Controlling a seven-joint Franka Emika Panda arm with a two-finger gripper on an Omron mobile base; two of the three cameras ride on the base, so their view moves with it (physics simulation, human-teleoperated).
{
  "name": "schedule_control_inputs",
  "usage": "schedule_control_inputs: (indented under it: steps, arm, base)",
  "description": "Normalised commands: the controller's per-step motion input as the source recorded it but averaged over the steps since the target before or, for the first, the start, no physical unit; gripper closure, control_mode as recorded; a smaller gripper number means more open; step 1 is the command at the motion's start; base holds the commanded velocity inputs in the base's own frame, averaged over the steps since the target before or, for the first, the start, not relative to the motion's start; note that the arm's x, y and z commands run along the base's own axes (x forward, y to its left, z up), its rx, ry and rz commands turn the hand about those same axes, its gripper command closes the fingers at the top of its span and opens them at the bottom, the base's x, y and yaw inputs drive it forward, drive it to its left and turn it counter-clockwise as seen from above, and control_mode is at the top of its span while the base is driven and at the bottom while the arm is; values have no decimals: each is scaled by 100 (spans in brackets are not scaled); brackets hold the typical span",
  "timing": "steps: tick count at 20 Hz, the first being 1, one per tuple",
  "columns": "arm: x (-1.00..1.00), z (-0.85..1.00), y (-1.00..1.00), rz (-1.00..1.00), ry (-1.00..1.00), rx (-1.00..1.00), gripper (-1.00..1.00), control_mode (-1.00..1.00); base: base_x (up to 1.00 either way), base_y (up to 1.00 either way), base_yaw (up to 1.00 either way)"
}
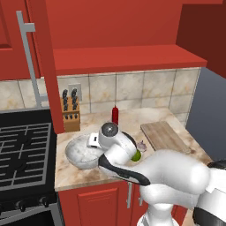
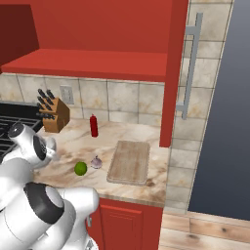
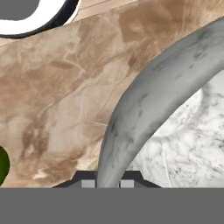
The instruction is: Open the cabinet. Place the bowl and condiment on the counter. Then place the lime and garlic on the cutting board.
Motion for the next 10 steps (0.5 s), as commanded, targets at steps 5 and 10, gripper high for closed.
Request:
schedule_control_inputs:
  steps: [5,10]
  arm:
    - [35,-4,11,0,0,1,100,-100]
    - [0,4,-5,0,0,4,-100,-100]
  base:
    - [0,0,0]
    - [0,0,0]
